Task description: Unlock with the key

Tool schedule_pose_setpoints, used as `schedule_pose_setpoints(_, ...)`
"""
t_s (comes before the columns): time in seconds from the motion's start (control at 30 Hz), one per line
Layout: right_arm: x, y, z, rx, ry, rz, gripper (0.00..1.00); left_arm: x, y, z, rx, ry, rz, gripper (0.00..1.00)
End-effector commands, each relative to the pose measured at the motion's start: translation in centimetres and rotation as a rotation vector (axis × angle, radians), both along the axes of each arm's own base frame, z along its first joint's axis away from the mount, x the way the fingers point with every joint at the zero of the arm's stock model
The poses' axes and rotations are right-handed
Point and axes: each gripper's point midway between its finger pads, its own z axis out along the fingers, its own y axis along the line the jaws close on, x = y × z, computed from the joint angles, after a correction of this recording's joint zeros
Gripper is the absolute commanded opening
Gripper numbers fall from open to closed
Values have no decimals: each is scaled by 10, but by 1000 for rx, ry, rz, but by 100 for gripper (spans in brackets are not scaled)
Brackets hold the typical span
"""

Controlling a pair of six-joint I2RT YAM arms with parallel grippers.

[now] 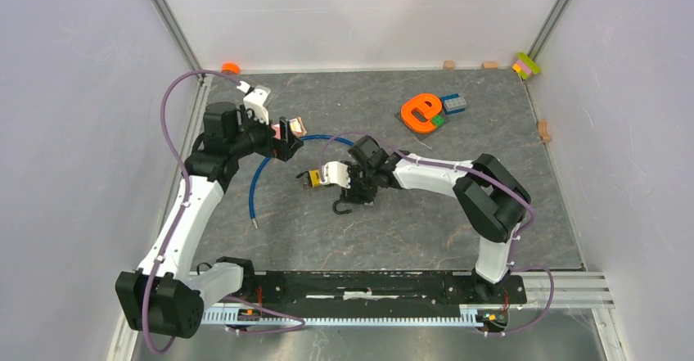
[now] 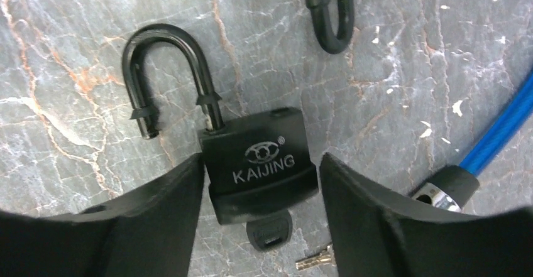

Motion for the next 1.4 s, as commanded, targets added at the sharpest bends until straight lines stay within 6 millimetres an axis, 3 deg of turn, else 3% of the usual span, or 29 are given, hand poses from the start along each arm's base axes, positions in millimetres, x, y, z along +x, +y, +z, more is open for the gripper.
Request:
schedule_pose_setpoints(0.0,14,4,15,24,-23,-48,78,4,11,18,40,-71,41,100)
schedule_pose_setpoints(0.17,12,5,26,59,-9,-50,98,4,18,27,74,-108,64,100)
schedule_pose_setpoints(0.37,12,-4,61,152,-11,-75,98,9,30,30,122,-143,117,100)
schedule_pose_setpoints(0.47,22,-22,83,220,-63,-131,98,13,36,29,130,-178,159,100)
schedule_pose_setpoints(0.67,48,-79,121,317,-227,-335,98,21,59,18,158,-192,303,100)
schedule_pose_setpoints(0.9,61,-160,150,422,-438,-688,98,29,87,11,256,-204,428,100)
schedule_pose_setpoints(1.0,62,-185,158,449,-464,-781,98,30,93,10,253,-209,467,100)
schedule_pose_setpoints(1.17,60,-232,153,457,-509,-1000,98,27,104,6,305,-215,499,100)
schedule_pose_setpoints(1.37,53,-261,142,449,-504,-1152,98,19,115,-3,374,-206,517,100)
